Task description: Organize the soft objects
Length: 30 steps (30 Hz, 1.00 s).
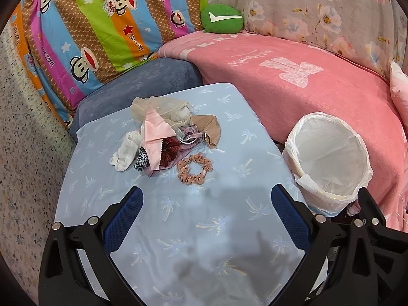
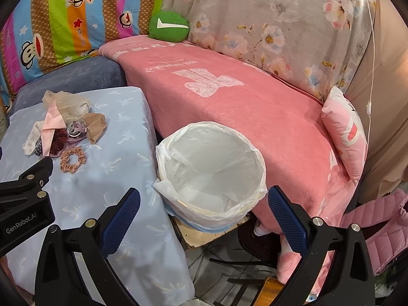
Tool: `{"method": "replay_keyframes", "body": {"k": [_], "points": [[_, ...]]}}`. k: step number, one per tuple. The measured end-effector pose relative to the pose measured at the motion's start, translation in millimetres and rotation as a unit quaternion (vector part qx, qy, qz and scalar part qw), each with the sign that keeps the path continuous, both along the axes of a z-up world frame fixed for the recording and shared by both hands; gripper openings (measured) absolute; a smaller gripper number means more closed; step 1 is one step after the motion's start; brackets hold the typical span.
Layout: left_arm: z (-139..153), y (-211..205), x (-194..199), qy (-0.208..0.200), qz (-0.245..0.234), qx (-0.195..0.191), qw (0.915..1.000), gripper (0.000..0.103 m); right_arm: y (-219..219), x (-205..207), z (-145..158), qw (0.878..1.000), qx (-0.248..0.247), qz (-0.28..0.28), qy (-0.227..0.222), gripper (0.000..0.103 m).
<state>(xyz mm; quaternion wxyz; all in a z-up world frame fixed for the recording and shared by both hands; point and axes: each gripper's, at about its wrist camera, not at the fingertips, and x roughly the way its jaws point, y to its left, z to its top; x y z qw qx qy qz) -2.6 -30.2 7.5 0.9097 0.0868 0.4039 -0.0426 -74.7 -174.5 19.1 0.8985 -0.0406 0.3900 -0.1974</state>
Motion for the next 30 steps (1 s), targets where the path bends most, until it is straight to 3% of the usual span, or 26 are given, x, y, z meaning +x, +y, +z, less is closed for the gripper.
{"method": "replay_keyframes", "body": {"k": [30], "points": [[0.4, -10.5, -2.5, -0.011, -0.008, 0.003, 0.9999, 0.096, -4.4, -1.5, 0.3, 1.0, -0.001, -0.004, -0.001, 0.097]]}}
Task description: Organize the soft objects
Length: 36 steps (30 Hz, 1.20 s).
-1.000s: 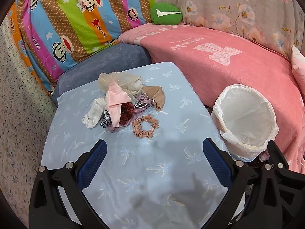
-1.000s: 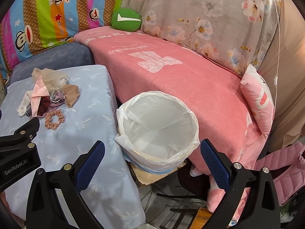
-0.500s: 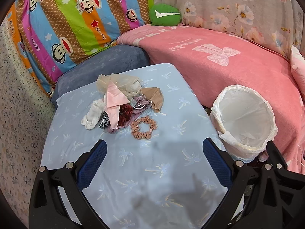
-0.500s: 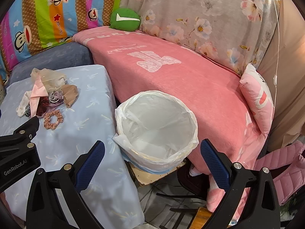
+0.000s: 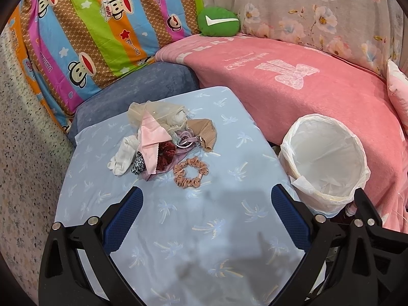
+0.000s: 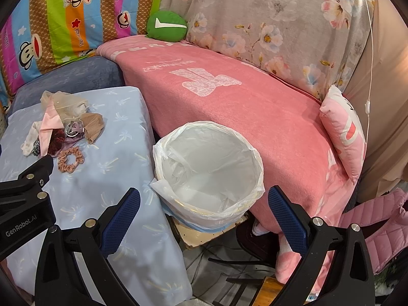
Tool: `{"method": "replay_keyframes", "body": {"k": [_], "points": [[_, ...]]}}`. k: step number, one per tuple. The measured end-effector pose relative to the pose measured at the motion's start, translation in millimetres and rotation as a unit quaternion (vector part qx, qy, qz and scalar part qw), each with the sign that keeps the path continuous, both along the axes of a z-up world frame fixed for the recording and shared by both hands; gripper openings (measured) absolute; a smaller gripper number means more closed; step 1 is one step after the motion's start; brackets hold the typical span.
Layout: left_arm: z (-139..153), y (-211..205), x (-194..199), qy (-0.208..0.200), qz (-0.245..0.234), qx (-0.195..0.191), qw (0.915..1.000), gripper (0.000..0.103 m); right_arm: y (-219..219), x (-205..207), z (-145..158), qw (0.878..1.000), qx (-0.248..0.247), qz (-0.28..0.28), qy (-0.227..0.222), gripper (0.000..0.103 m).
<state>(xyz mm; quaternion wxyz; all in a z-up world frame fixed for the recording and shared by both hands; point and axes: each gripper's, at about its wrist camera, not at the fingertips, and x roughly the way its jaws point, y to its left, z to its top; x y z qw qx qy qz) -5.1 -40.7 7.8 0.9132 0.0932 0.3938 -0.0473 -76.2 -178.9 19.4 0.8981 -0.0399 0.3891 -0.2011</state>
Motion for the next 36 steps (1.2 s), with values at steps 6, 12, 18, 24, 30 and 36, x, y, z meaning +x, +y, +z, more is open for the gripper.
{"method": "replay_keyframes", "body": {"k": [6, 12, 18, 24, 30, 36], "points": [[0.3, -0.5, -0.6, 0.0, -0.002, -0.001, 1.0, 0.096, -0.3, -0.3, 0.4, 1.0, 0.0, -0.001, 0.0, 0.097], [0.5, -1.3, -0.7, -0.001, -0.003, -0.001, 1.0, 0.096, -0.4, -0.5, 0.5, 1.0, 0.0, -0.001, 0.0, 0.097], [1.4, -2.6, -0.2, -0.002, -0.003, -0.001, 1.0, 0.096, -1.9, -0.7, 1.8, 1.0, -0.001, -0.001, 0.0, 0.097], [3.1, -4.6, -0.4, -0.005, -0.005, -0.001, 1.0, 0.096, -3.0, -1.0, 2.6, 1.0, -0.001, -0.001, -0.001, 0.097], [3.2, -4.7, -0.6, -0.006, -0.006, -0.002, 1.0, 0.096, -2.8, -1.0, 2.5, 1.0, -0.001, -0.001, -0.001, 0.097], [3.7, -4.9, -0.6, -0.006, -0.006, -0.002, 1.0, 0.096, -2.6, -1.1, 2.4, 1.0, -0.002, 0.0, -0.001, 0.097]]}}
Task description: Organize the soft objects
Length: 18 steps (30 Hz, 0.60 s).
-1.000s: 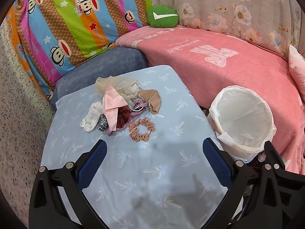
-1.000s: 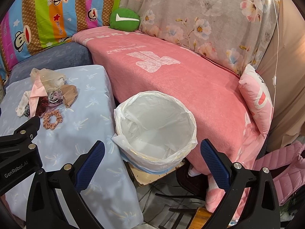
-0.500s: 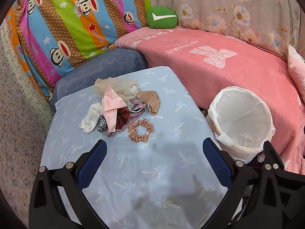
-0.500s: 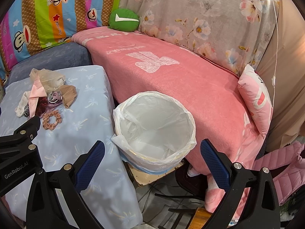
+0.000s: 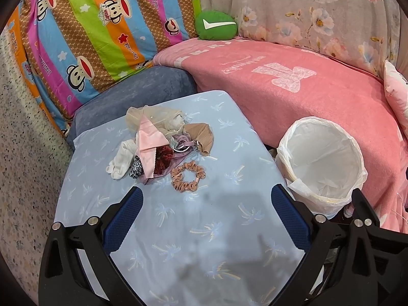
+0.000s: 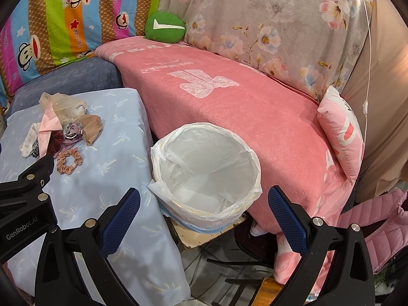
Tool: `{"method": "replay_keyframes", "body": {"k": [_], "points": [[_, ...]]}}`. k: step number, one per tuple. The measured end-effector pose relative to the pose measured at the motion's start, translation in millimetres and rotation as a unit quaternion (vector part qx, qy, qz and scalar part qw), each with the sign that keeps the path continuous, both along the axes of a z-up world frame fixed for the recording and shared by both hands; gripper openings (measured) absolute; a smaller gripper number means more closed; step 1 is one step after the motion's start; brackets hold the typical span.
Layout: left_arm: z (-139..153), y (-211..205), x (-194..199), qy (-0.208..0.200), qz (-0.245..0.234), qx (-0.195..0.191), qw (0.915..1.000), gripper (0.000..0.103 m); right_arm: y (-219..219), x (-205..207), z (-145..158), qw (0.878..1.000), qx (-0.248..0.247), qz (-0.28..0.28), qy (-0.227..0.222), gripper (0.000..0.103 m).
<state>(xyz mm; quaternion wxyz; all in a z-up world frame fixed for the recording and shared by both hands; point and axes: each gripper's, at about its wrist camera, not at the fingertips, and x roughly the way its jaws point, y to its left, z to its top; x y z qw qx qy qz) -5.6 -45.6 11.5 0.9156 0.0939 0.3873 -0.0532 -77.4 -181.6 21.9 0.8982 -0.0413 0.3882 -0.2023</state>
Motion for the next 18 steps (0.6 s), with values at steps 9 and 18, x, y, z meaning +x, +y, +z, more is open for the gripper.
{"method": "replay_keyframes", "body": {"k": [9, 18], "points": [[0.1, 0.0, 0.1, 0.0, 0.0, -0.001, 1.0, 0.096, -0.4, -0.1, 0.3, 1.0, 0.0, -0.001, 0.0, 0.097], [-0.2, 0.2, -0.3, 0.0, 0.0, -0.001, 1.0, 0.096, -0.1, -0.5, 0.3, 1.0, 0.0, 0.0, -0.001, 0.097]]}}
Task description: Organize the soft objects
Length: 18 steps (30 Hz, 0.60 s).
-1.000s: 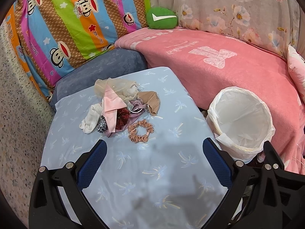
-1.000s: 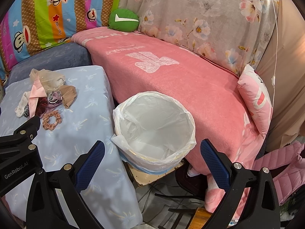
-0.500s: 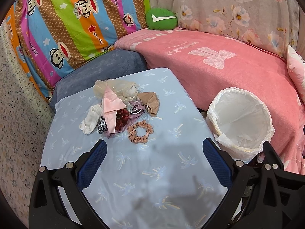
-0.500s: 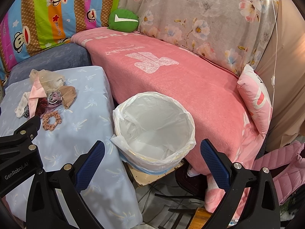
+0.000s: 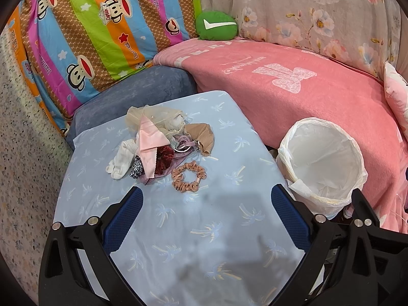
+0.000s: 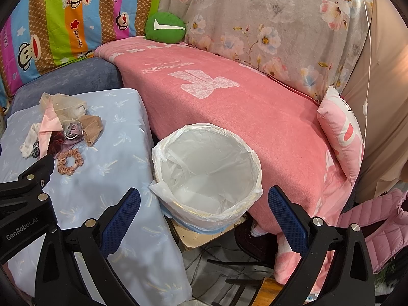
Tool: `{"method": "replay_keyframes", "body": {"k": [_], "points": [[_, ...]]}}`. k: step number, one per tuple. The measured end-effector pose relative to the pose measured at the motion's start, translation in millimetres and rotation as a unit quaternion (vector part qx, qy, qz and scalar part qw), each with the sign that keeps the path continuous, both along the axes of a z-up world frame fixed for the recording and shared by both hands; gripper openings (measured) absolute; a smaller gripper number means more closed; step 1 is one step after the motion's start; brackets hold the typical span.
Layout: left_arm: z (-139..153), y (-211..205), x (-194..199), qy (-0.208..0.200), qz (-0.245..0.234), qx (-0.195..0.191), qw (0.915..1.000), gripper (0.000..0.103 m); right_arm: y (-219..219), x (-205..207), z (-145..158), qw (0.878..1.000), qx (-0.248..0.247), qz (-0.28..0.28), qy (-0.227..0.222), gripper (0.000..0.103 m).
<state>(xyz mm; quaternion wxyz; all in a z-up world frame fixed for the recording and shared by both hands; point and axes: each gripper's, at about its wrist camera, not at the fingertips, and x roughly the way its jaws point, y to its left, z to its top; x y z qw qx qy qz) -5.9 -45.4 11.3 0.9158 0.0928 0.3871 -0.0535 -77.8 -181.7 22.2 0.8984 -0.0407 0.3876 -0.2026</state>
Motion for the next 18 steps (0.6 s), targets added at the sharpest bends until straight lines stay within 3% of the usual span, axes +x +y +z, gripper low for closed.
{"method": "replay_keyframes", "body": {"k": [18], "points": [[-5.7, 17.0, 8.9, 0.006, -0.003, -0.024, 0.9997, 0.096, 5.7, 8.4, 3.4, 1.0, -0.006, 0.0, -0.003, 0.097]]}}
